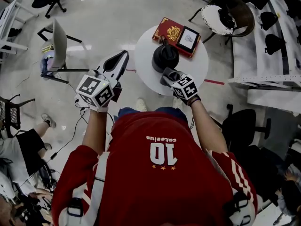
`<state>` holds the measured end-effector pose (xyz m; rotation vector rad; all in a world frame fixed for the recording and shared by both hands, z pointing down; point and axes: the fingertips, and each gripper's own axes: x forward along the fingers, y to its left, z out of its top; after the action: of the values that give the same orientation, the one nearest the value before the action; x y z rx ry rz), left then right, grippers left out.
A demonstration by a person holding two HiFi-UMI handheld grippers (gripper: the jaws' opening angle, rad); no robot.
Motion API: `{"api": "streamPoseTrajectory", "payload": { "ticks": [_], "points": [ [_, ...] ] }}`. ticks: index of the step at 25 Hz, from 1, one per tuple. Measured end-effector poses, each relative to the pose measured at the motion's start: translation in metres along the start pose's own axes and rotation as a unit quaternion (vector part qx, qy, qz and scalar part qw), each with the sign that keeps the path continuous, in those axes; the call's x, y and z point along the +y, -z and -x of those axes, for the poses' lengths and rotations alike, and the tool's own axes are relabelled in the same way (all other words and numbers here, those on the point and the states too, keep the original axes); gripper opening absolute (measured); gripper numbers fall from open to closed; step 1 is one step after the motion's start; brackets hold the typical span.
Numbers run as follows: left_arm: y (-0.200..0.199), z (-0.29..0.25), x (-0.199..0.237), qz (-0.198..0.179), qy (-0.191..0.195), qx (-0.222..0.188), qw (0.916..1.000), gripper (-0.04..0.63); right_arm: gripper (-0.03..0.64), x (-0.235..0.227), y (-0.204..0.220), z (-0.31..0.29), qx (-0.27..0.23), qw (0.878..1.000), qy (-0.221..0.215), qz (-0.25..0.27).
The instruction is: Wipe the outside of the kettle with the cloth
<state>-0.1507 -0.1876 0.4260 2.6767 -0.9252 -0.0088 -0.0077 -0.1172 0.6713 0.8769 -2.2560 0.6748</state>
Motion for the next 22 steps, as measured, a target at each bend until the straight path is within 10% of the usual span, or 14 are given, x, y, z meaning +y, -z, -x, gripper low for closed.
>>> {"api": "streamPoseTrajectory", "payload": {
  "ticks": [22],
  "points": [
    [-0.003,0.036,0.056,0.018,0.007,-0.006,0.9998,0.008,0.044,0.029,-0.099,-0.04,-0.118,0.973,-0.011,-0.199]
  ]
}}
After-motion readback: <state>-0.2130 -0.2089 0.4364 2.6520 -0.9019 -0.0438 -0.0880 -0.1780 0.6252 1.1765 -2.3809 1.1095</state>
